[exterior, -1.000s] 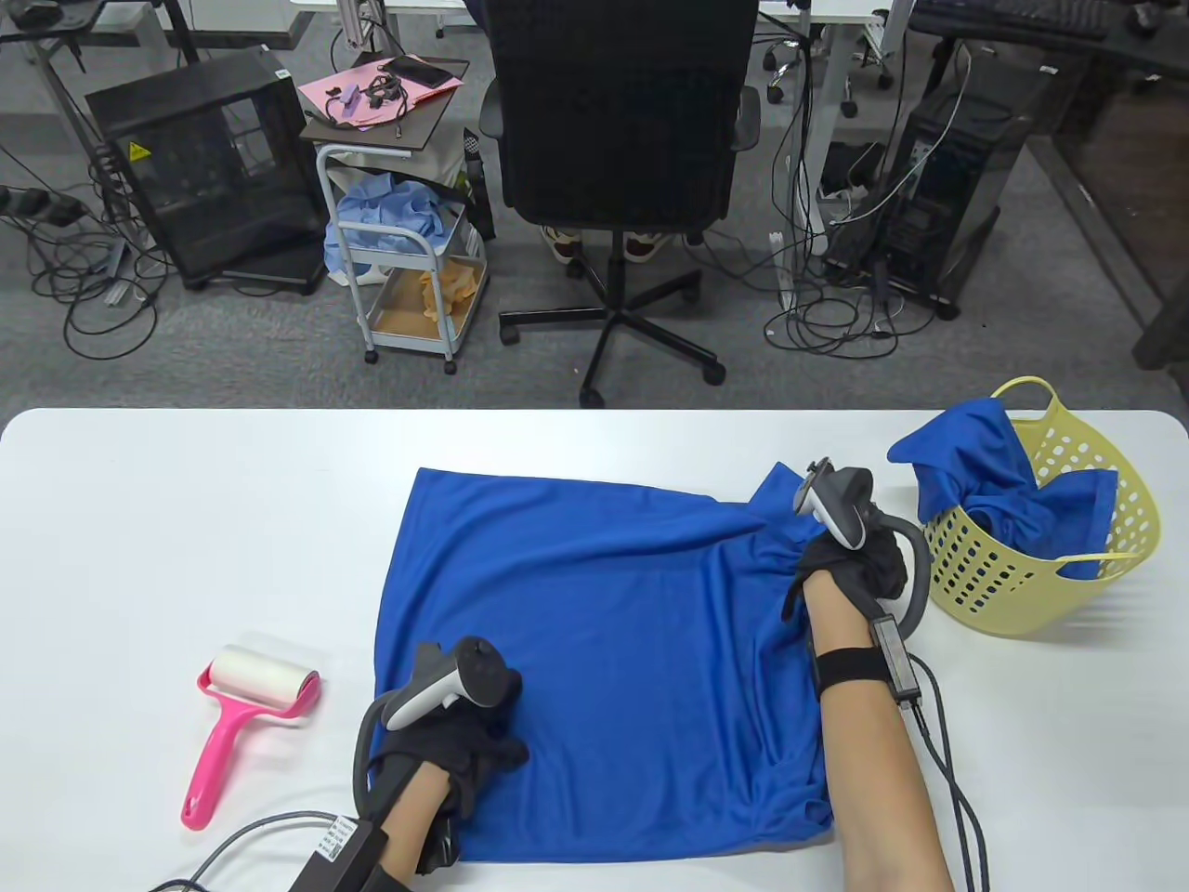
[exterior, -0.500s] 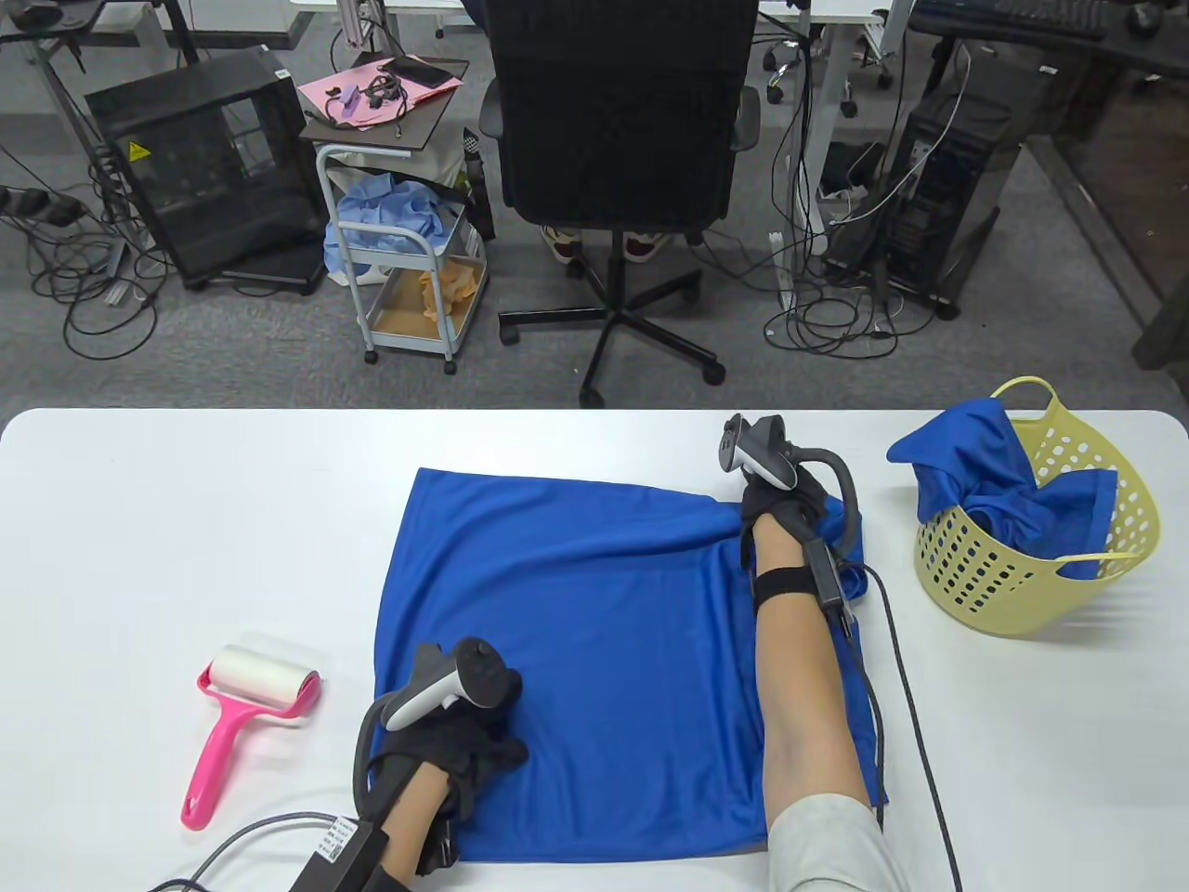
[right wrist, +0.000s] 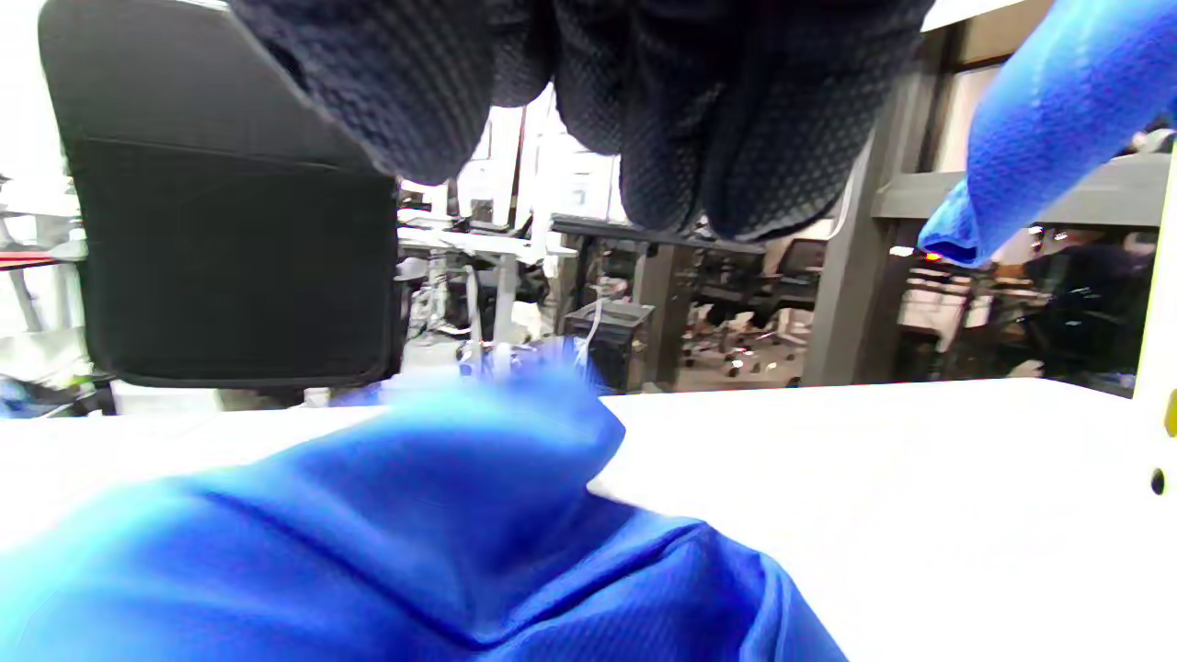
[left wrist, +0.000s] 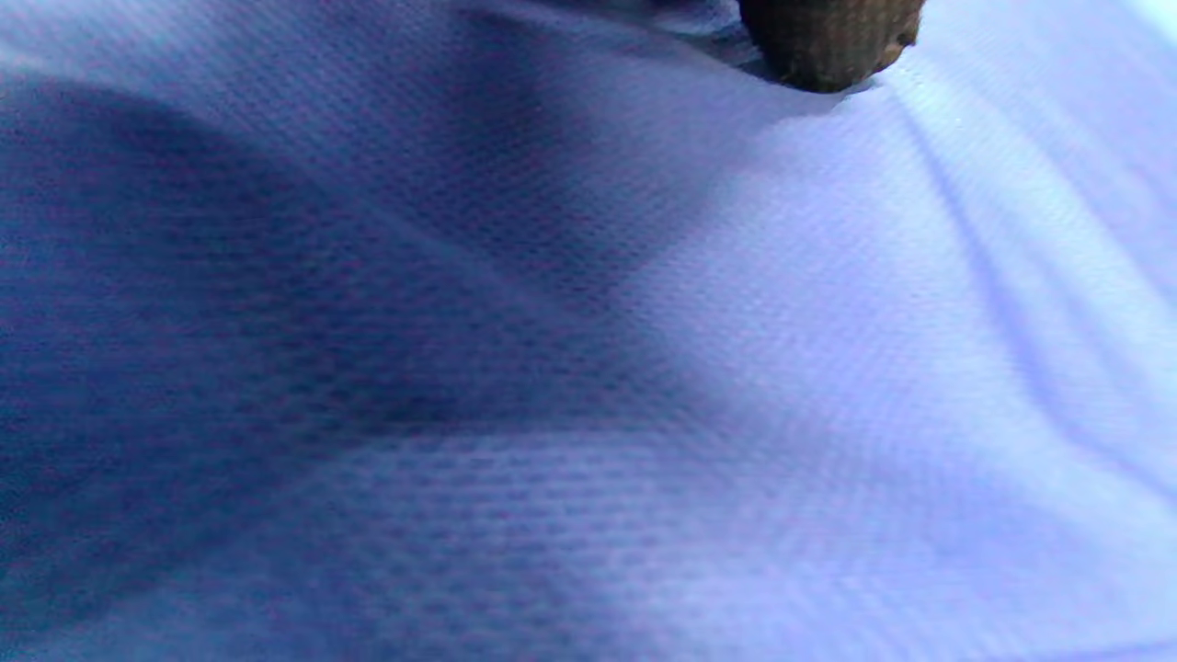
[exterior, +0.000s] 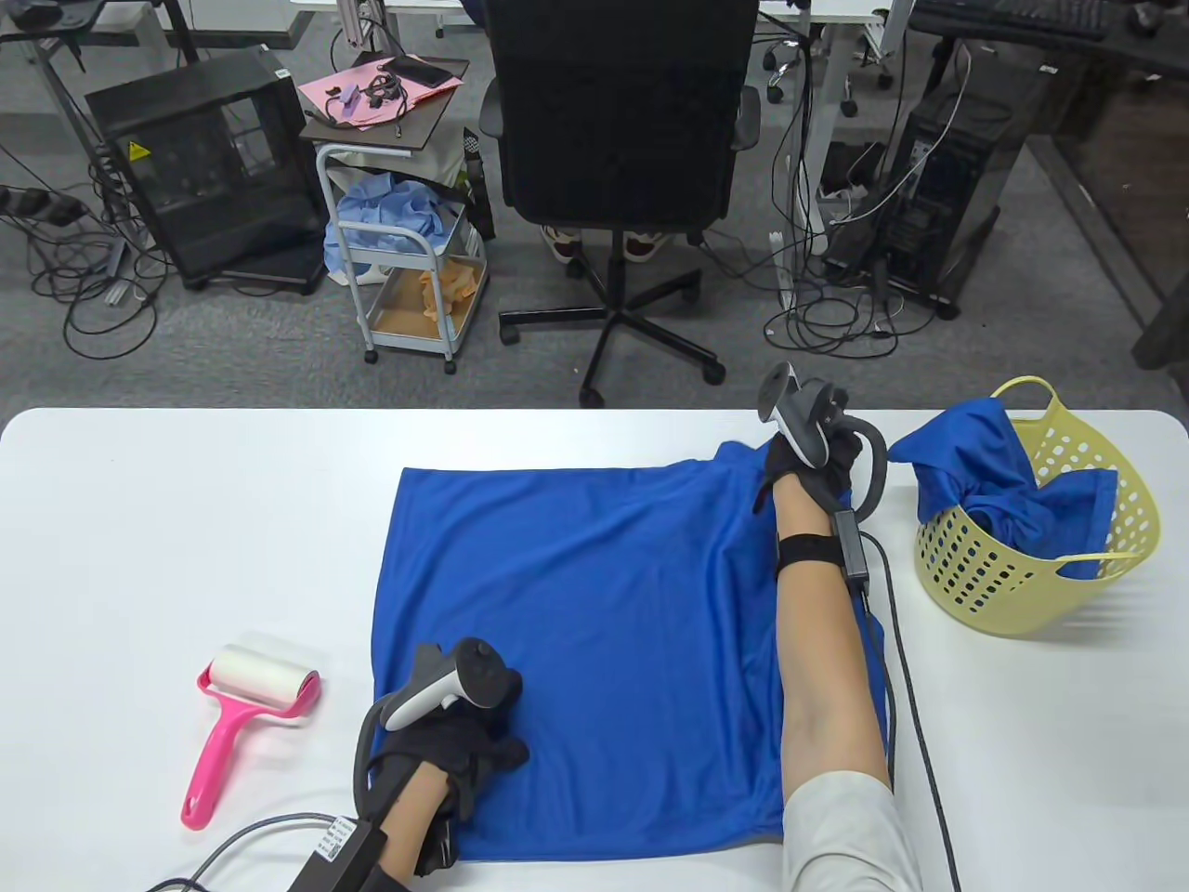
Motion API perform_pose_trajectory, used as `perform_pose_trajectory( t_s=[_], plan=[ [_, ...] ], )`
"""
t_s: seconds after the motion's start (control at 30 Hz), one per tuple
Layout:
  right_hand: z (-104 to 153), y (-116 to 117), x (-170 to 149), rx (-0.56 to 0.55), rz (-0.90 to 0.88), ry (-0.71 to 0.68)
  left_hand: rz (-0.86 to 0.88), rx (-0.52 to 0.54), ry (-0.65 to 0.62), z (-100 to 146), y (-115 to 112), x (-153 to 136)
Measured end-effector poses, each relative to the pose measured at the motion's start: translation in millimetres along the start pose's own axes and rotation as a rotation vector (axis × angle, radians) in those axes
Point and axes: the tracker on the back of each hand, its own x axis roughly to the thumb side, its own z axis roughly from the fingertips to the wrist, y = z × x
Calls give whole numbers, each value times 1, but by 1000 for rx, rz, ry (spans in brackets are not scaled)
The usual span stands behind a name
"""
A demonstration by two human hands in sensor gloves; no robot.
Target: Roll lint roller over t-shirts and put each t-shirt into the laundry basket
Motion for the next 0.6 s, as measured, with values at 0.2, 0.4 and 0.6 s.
perform_pose_trajectory(
  t_s=[0.2, 0.4, 0.6],
  plan=[
    [53, -46, -23, 51, -122, -197, 0, 0, 1, 0, 0, 0],
    [122, -40, -82, 238, -109, -177, -1, 2, 2, 0, 0, 0],
    [155, 26, -133, 512, 171, 79, 2, 4, 2, 0, 0, -1]
  ],
)
